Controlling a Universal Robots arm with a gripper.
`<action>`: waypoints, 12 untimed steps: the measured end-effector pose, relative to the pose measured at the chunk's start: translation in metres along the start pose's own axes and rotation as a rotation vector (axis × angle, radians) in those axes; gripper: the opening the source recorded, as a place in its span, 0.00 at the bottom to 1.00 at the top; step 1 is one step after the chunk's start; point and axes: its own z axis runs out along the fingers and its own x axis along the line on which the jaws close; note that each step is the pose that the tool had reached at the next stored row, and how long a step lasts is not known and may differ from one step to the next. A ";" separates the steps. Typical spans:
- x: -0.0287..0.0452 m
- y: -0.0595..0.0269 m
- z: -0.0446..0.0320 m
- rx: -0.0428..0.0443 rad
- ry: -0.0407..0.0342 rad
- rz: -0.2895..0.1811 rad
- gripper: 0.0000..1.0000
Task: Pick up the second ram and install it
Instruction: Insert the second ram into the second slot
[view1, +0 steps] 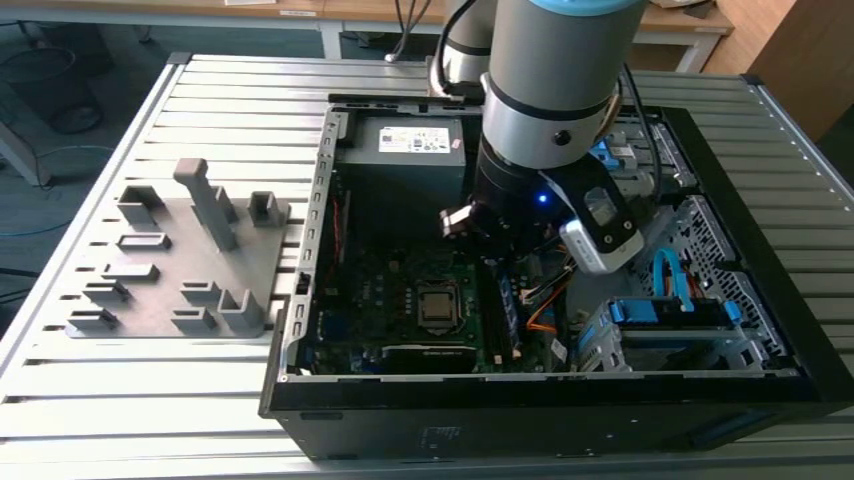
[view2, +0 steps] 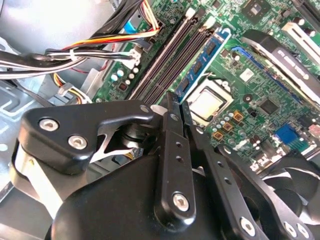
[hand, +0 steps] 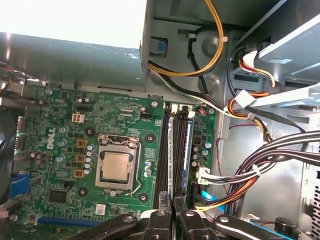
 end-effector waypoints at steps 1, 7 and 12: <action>0.0000 0.0000 0.0000 0.0004 -0.0001 0.005 0.14; 0.0000 0.0000 0.0002 0.0022 -0.0009 0.033 0.14; 0.0000 0.0000 0.0003 0.0037 -0.0015 0.057 0.14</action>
